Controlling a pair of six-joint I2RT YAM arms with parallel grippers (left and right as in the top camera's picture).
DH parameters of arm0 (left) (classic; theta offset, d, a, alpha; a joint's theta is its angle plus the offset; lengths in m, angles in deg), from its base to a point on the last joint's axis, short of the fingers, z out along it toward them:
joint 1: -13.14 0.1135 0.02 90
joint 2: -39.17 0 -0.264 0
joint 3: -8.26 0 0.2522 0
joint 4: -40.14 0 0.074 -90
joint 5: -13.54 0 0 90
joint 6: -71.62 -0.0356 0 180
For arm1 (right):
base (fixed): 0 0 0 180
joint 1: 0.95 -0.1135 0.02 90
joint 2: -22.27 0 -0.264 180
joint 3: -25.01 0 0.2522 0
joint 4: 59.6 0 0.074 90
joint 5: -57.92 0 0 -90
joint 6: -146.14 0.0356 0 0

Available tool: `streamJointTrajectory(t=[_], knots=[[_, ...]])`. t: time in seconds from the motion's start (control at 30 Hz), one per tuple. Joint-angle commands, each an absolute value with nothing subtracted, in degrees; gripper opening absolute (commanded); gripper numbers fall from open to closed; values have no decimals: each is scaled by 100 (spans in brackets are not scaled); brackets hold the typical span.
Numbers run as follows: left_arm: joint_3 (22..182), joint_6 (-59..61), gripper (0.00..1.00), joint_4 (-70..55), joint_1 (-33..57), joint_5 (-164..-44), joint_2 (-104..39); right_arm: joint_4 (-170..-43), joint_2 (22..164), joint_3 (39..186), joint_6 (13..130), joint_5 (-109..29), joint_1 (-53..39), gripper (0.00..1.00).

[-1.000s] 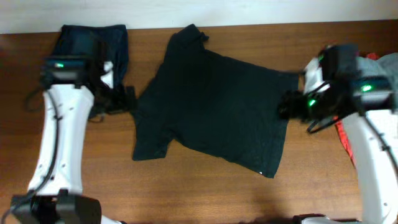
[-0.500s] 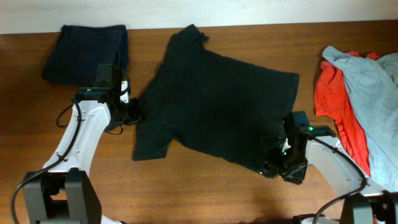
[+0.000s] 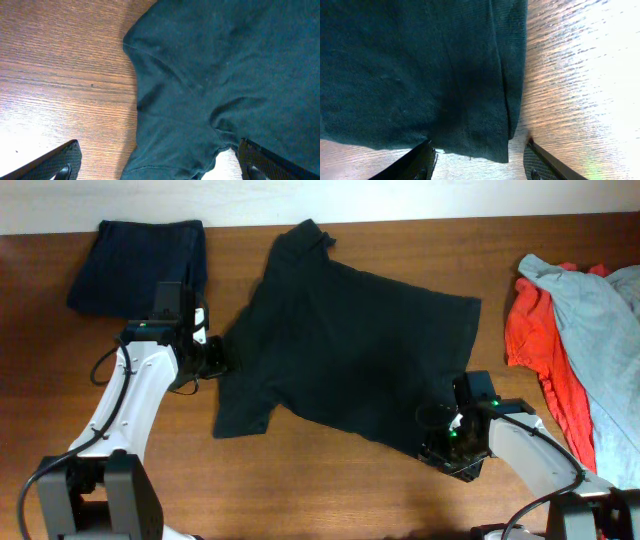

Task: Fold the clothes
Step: 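Move both grippers down to the shirt's bottom hem corners, then grasp the bottom hem corners with the left and right grippers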

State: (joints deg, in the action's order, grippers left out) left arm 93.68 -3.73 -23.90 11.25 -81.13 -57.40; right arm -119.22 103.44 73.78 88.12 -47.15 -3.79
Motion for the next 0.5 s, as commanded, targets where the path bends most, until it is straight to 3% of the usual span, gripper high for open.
streamJointTrajectory(t=[0.0, 0.2, 0.37, 0.47], knots=[[9340, -294, 99, -2373, 1145, -8102, -5670, -11636, 10414, 7240, 8858, -4380, -394, 60], [9340, -294, 99, -2334, 1145, -8104, -5670, -11444, 10414, 7242, 8968, -4363, -394, 43], [9329, -292, 99, -2340, 1145, -8104, -5670, -11439, 10414, 7245, 8963, -4339, -394, 6], [9259, -117, 99, -2454, 1145, -8121, -5670, -11444, 10414, 7264, 8961, -4234, -389, 4]])
